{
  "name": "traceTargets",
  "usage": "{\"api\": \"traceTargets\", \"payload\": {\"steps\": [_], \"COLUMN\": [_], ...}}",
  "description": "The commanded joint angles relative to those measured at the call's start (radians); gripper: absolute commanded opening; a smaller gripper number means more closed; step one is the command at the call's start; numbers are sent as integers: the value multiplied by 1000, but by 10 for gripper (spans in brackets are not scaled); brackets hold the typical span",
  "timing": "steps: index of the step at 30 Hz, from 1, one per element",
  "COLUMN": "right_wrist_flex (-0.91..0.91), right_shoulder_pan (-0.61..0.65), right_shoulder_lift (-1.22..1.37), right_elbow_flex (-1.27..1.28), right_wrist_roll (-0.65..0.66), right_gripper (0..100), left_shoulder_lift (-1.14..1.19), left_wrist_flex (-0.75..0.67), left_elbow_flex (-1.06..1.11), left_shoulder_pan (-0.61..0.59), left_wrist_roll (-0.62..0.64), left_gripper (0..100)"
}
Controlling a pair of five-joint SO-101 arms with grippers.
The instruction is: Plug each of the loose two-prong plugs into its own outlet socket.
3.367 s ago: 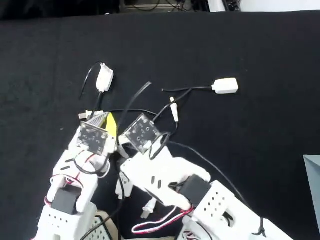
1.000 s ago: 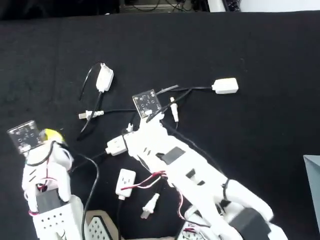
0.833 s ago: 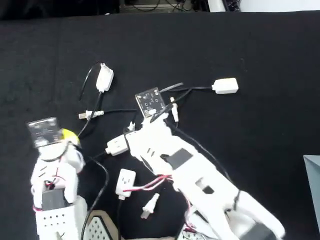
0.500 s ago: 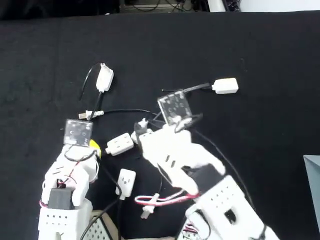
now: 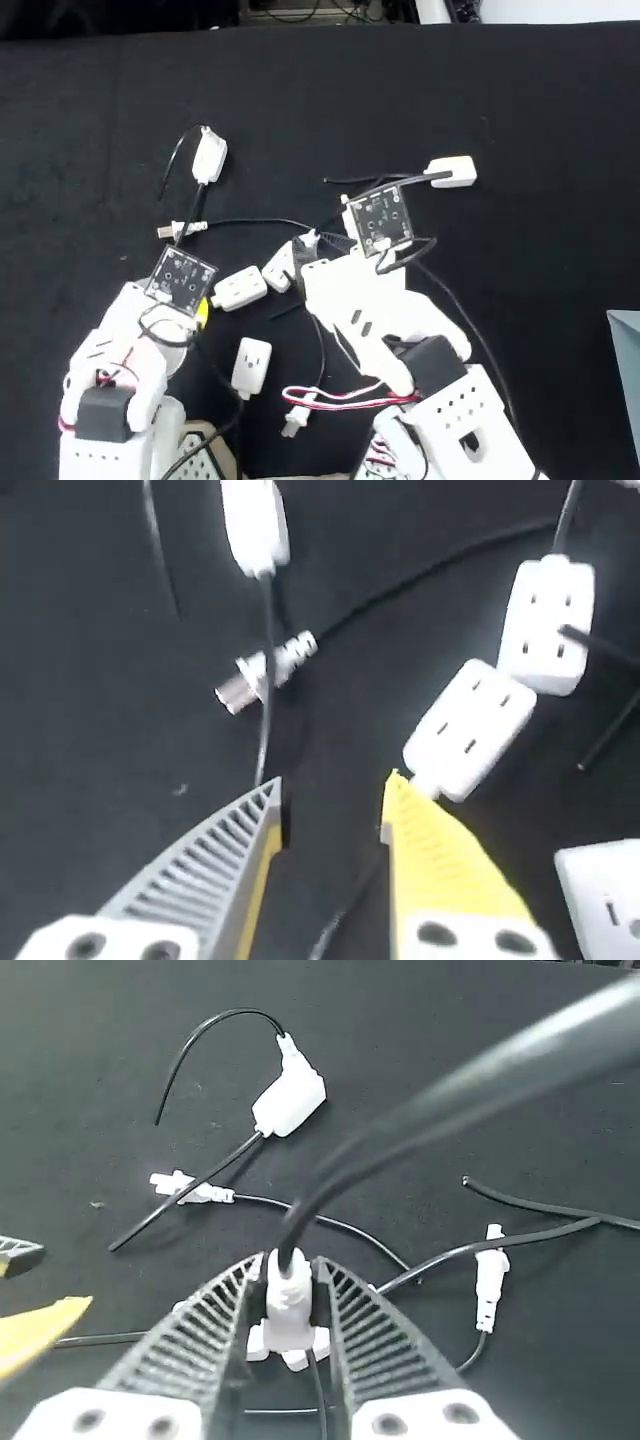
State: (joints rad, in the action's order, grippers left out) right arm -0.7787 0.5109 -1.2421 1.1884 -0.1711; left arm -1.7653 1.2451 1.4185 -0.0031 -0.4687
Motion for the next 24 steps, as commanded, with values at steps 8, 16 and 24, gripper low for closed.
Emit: {"api": "traceTargets", "payload": {"steps": [8,16,24], "right_wrist_flex": [-3,-3,-3], "right_shoulder_pan": [-17,-17,-17], "right_shoulder_lift": [-13,-15,-15], "right_elbow_flex": [-38,-21,-21], "right_wrist_roll": [6,6,6], "right_gripper": [13,13,13], "left_shoulder_lift": [687,1057,1297], "left_wrist_flex": [2,0,-143], "left_elbow_flex": [-328,-513,-613], "left_shoulder_pan": [54,137,139], "left_wrist_roll": [-123,-169,-167], "left_gripper": [175,316,324]}}
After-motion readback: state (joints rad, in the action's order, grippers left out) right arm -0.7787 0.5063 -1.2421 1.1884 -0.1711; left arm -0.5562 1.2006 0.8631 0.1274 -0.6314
